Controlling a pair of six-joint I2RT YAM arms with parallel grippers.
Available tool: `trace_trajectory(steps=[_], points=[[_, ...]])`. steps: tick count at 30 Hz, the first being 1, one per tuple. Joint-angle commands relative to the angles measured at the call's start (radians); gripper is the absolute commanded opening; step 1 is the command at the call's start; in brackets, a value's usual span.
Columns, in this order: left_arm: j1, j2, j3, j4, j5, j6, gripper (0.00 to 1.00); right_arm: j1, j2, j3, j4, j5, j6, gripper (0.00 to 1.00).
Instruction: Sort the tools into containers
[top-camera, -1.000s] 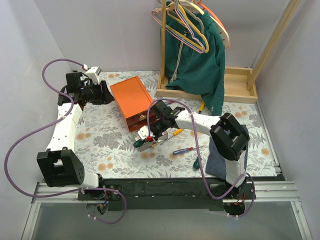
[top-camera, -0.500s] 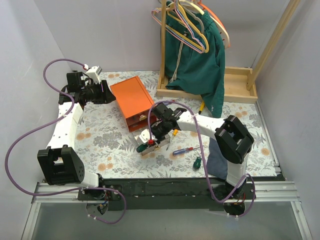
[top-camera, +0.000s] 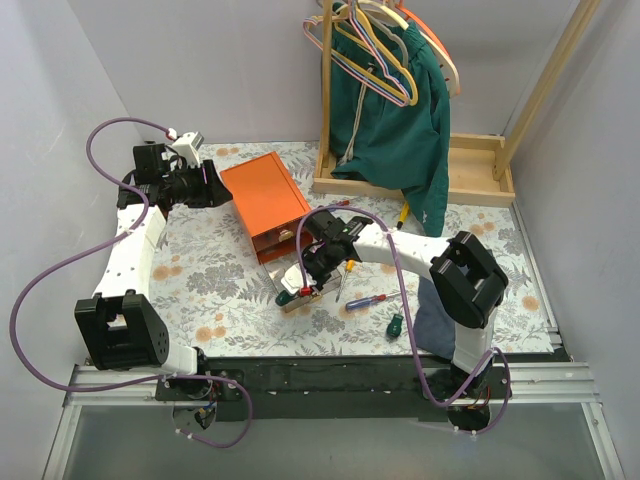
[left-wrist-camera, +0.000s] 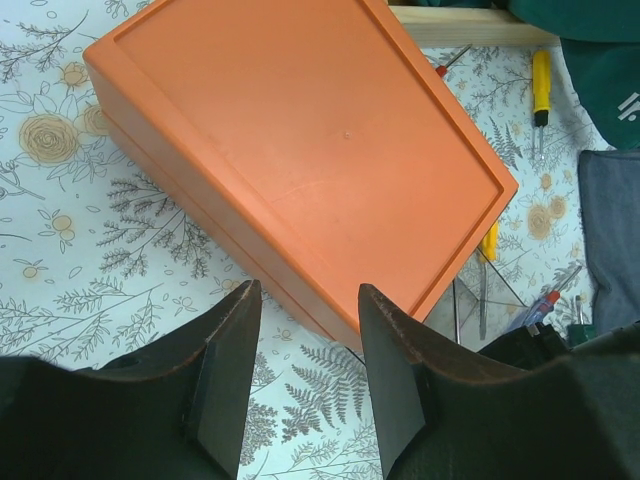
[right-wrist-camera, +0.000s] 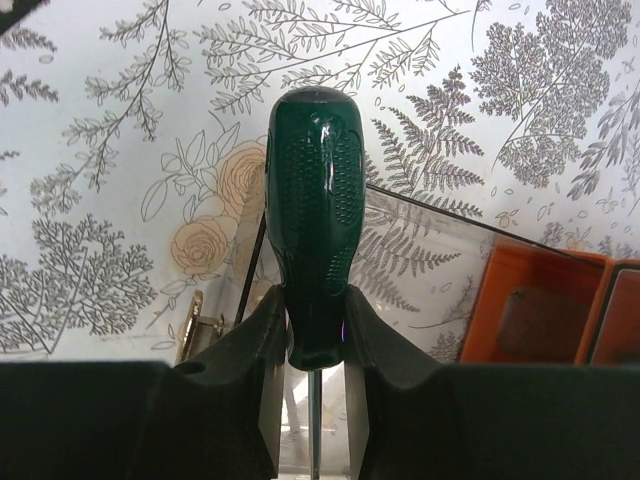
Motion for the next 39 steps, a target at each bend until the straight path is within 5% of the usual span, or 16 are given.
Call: trace_trajectory(steps=[1, 17, 26, 27, 29, 30, 39], points=[[0.005, -0.033, 0.007, 0.008, 0.026, -0.005, 0.43, 0.001, 0.014, 0.082, -0.061, 0.027, -0.139, 0.01], [0.007, -0.064, -0.027, 0.011, 0.017, -0.003, 0.43, -0.065, 0.123, 0.251, -0.189, 0.019, -0.246, 0.01], [0.007, -0.039, -0.019, 0.020, 0.026, -0.009, 0.43, -0.069, 0.119, 0.194, -0.170, 0.071, -0.371, 0.02], [0.005, -0.039, -0.017, 0.020, 0.026, -0.009, 0.43, -0.069, 0.113, 0.185, -0.155, 0.074, -0.358, 0.22], [0.007, -0.038, -0.019, 0.023, 0.029, -0.011, 0.43, -0.069, 0.082, 0.157, -0.121, 0.071, -0.348, 0.38], [0.007, -0.036, -0.017, 0.023, 0.032, -0.013, 0.43, -0.069, 0.068, 0.147, -0.110, 0.056, -0.337, 0.68], [0.005, -0.003, 0.042, 0.037, 0.090, -0.055, 0.44, -0.071, -0.123, 0.137, -0.098, -0.010, -0.055, 0.68]])
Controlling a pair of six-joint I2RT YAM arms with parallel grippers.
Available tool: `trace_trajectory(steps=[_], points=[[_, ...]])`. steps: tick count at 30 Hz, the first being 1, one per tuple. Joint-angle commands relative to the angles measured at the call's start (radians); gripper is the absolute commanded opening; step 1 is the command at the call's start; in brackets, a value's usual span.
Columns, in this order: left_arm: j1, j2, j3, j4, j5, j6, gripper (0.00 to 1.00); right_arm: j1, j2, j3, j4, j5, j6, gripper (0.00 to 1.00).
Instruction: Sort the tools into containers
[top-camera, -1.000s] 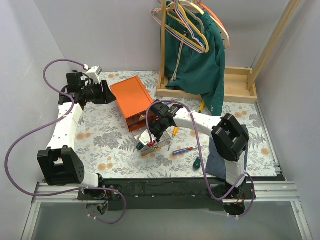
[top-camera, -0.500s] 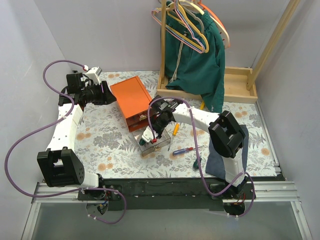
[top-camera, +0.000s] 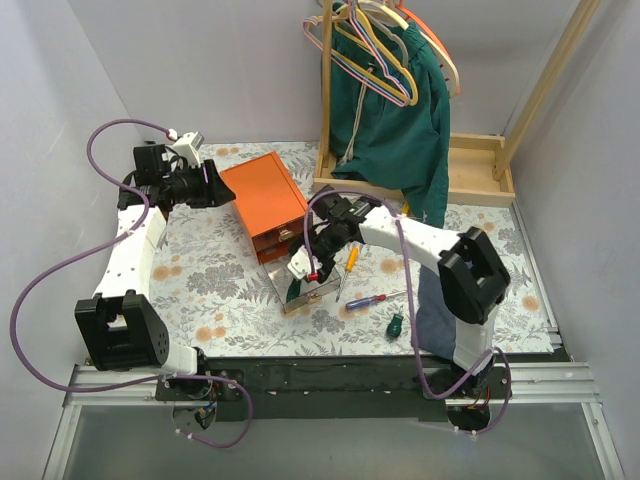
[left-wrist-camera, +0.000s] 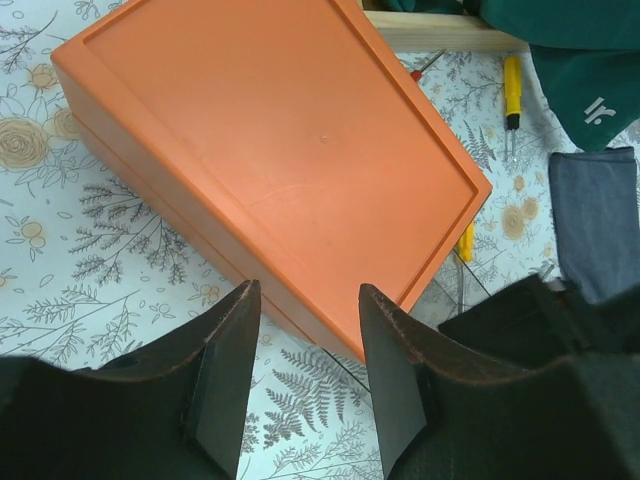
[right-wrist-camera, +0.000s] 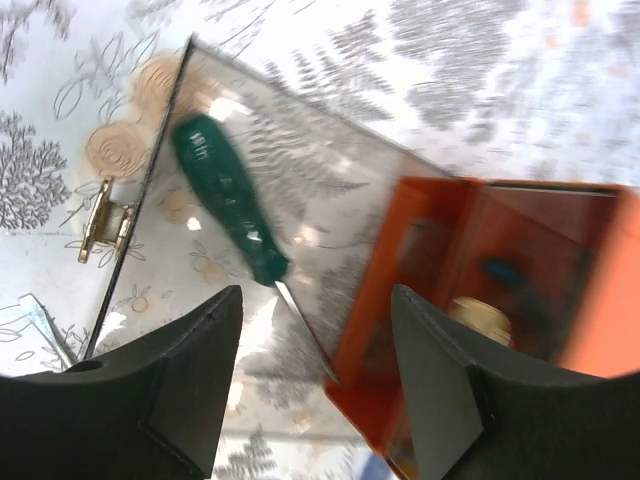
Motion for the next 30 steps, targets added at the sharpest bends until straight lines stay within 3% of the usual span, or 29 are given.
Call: trace_trajectory(steps=[1, 5, 10, 14, 26, 30], points=[[0.005, 0.010, 0.064, 0.016, 0.059, -0.025, 0.44, -0.004, -0.201, -0.018, 0.058, -0.048, 0.200, 0.68], [0.007, 0.036, 0.091, 0.012, 0.105, -0.019, 0.44, -0.054, -0.296, -0.105, 0.078, -0.018, 0.299, 0.67], [0.005, 0.048, 0.085, -0.030, 0.136, 0.052, 0.45, -0.191, -0.248, -0.076, -0.280, 0.030, 0.069, 0.66], [0.005, 0.031, 0.064, -0.022, 0.113, 0.066, 0.45, -0.278, -0.149, -0.022, -0.387, 0.065, -0.084, 0.66], [0.008, -0.023, 0.009, -0.070, 0.062, 0.136, 0.46, -0.286, 0.163, 0.252, -0.474, 0.160, -0.319, 0.64], [0.011, -0.035, -0.010, -0.073, 0.038, 0.149, 0.46, -0.271, 0.214, 0.239, -0.517, 0.224, -0.391, 0.62]])
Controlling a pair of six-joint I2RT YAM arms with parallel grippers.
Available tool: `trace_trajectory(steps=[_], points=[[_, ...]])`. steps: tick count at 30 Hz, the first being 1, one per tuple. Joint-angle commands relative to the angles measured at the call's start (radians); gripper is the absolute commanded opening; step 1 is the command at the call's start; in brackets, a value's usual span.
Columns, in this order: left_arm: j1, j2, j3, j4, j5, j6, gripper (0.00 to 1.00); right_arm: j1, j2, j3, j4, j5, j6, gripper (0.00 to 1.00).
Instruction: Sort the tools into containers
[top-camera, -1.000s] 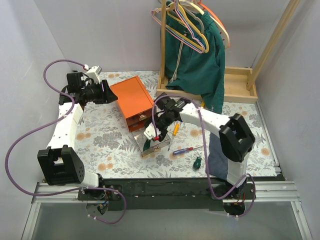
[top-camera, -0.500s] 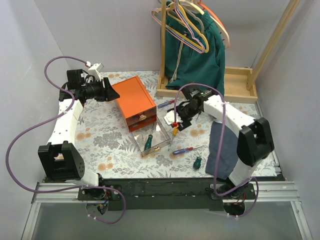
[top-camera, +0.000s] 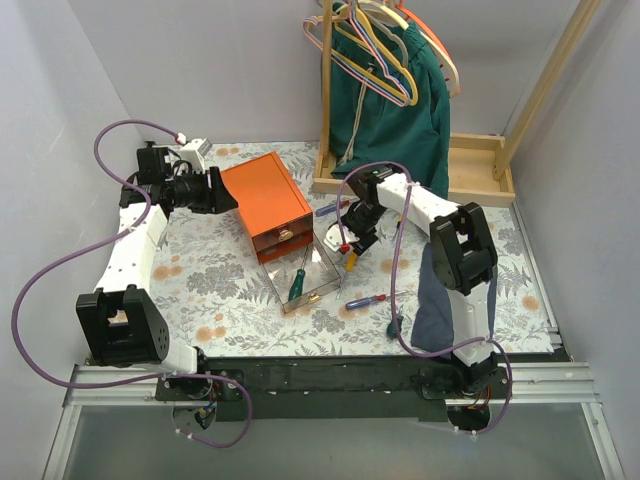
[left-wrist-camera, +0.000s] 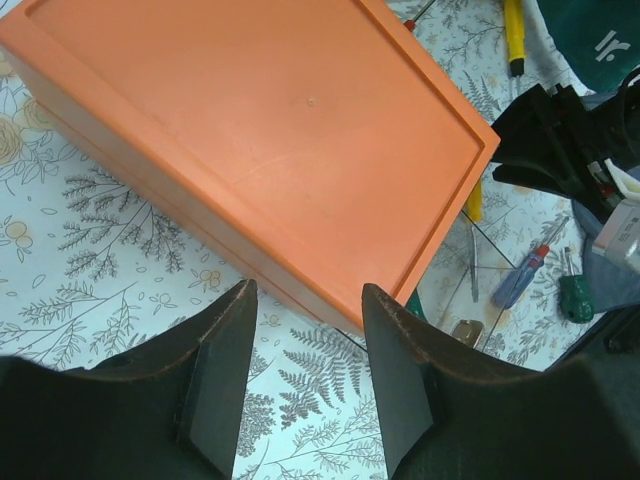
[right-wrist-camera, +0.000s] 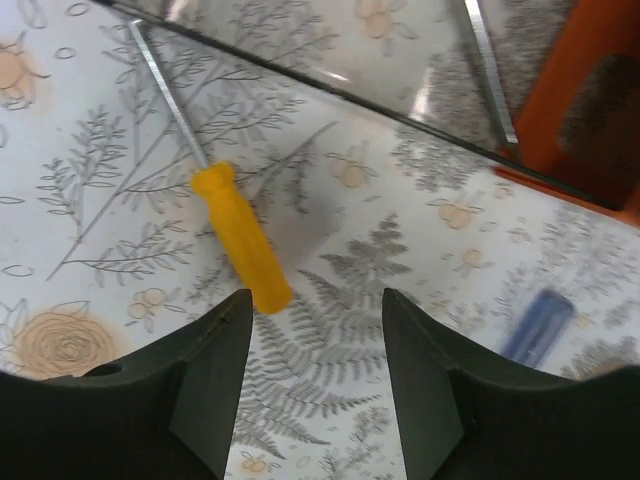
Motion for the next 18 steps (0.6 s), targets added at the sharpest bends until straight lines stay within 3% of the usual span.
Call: trace_trajectory(steps=[1, 7, 10, 11, 14, 18], points=[[0.011, -0.064, -0.017, -0.013, -0.026, 0.033, 0.46, 0.017, 0.050, 0.005, -0.125, 0.083, -0.138, 0.61], [0.017, -0.060, -0.028, -0.005, -0.029, 0.031, 0.46, 0.030, 0.056, -0.066, -0.131, 0.136, -0.155, 0.58], [0.018, -0.055, -0.026, 0.000, -0.026, 0.027, 0.46, 0.036, 0.059, -0.086, -0.117, 0.141, -0.123, 0.47], [0.017, -0.054, -0.025, 0.001, -0.024, 0.024, 0.46, 0.040, 0.058, -0.089, -0.111, 0.143, -0.111, 0.35], [0.017, -0.044, -0.016, 0.004, -0.010, 0.017, 0.47, 0.040, 0.044, -0.123, -0.111, 0.155, -0.074, 0.21], [0.018, -0.035, -0.005, 0.033, 0.020, -0.012, 0.46, 0.023, -0.068, -0.238, -0.101, 0.173, -0.056, 0.10]])
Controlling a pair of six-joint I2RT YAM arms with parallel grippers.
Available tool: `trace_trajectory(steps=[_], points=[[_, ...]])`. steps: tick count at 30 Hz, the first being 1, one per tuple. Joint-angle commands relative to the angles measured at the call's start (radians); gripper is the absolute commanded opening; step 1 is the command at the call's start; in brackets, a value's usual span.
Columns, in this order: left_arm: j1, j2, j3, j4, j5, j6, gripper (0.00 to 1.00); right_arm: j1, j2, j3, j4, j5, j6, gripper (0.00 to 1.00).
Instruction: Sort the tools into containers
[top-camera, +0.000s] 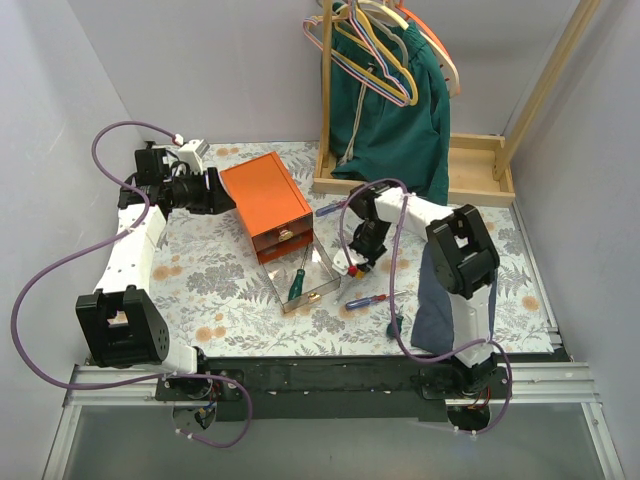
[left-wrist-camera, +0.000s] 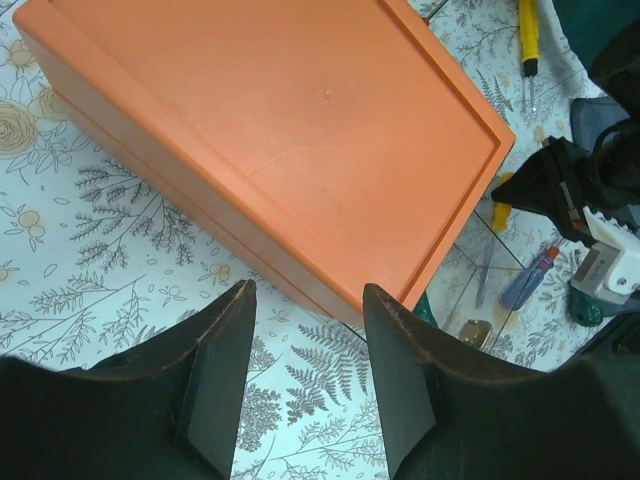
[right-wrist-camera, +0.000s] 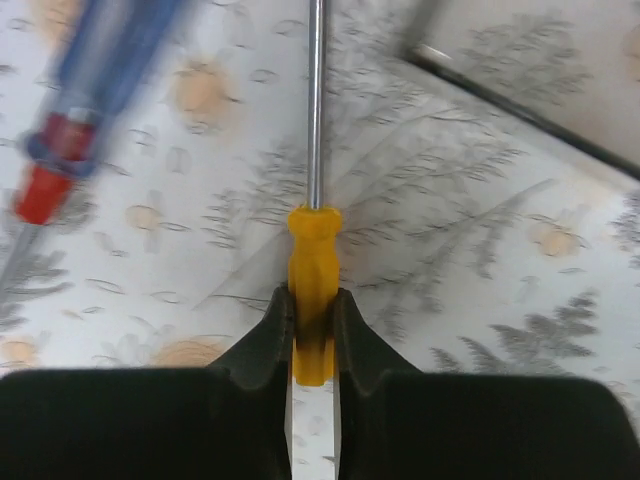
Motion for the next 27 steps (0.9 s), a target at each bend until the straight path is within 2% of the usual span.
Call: trace_trajectory(steps=[1, 5, 8, 9, 12, 13, 16, 20, 22, 24, 25, 27], points=[[0.006, -0.027, 0.015, 0.044, 0.048, -0.036, 0.47, -0.014, -0.165, -0.144, -0.036, 0.041, -0.004, 0.09], [0.006, -0.015, 0.042, 0.076, 0.095, -0.081, 0.47, -0.022, -0.363, -0.239, -0.077, 0.031, 0.025, 0.05], [0.005, -0.019, 0.059, 0.096, 0.118, -0.148, 0.47, -0.020, -0.483, -0.214, -0.096, -0.064, 0.158, 0.01], [0.005, -0.027, 0.061, 0.101, 0.127, -0.162, 0.47, -0.019, -0.500, -0.173, -0.088, -0.090, 0.299, 0.01], [0.006, -0.053, 0.047, 0.124, 0.149, -0.196, 0.47, -0.005, -0.519, -0.096, -0.010, -0.196, 0.555, 0.01], [0.006, -0.076, 0.030, 0.130, 0.138, -0.200, 0.47, 0.000, -0.511, -0.051, 0.021, -0.215, 0.751, 0.01], [0.006, -0.127, -0.002, 0.145, 0.115, -0.202, 0.47, 0.030, -0.468, 0.015, 0.093, -0.261, 1.069, 0.01], [0.015, -0.174, -0.010, 0.127, 0.082, -0.184, 0.48, 0.109, -0.422, 0.036, 0.213, -0.186, 1.326, 0.01], [0.026, -0.191, -0.004, 0.115, 0.077, -0.174, 0.48, 0.133, -0.372, 0.053, 0.223, -0.175, 1.369, 0.01], [0.037, -0.219, -0.010, 0.103, 0.068, -0.167, 0.48, 0.184, -0.332, 0.058, 0.242, -0.116, 1.365, 0.01], [0.043, -0.229, -0.013, 0.101, 0.066, -0.165, 0.48, 0.226, -0.319, 0.055, 0.253, -0.038, 1.363, 0.01], [0.066, -0.254, -0.033, 0.099, 0.069, -0.171, 0.48, 0.248, -0.275, 0.078, 0.250, -0.012, 1.361, 0.01]])
